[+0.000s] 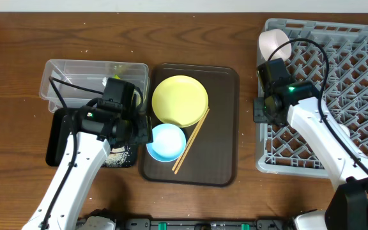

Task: Sort waste into correct bins and load items into the dishwasher rack
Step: 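Set the pink bowl into the rack and open the right gripper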

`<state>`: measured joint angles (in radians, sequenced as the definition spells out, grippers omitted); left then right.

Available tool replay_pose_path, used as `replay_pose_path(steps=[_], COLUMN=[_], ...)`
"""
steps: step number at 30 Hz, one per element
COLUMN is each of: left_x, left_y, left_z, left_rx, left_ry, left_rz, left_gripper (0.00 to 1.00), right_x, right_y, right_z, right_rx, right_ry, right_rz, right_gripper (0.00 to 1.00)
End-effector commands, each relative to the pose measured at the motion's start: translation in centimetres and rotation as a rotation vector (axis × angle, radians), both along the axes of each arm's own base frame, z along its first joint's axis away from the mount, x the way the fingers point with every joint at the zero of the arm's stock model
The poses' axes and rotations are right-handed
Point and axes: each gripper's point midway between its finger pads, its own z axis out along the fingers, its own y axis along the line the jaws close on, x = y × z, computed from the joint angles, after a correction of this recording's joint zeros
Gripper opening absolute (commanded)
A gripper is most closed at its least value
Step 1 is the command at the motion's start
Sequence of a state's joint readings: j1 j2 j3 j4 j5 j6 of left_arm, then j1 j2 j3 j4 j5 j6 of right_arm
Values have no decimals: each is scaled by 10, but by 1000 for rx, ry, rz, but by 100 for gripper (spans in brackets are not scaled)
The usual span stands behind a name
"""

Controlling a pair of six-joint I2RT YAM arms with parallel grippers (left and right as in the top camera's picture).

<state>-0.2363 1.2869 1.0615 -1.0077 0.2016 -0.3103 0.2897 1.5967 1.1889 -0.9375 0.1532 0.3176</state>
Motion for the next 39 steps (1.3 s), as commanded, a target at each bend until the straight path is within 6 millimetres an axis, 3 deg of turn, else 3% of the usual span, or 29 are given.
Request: replay_pose_path(steps=[1,24,33,36,39], left_x=[-1,-1,-1,-1,-2], left_y=[5,5,5,5,5], left_z=[-3,-3,-3,-3,-3], left_rx=[18,18,18,18,18], left_ry=[9,10,10,10,11], left_rz=[11,11,11,11,11], left_gripper=[62,62,62,62,62], right_x=[-3,-22,-19,-14,-1], right_y=[2,6,7,7,5], right_z=[-5,-9,-8,-7,8], right_rx=[21,46,49,50,38], right_ry=[23,109,96,73,5], right_rz=[11,45,45,45,40], right_gripper=[4,2,2,8,28])
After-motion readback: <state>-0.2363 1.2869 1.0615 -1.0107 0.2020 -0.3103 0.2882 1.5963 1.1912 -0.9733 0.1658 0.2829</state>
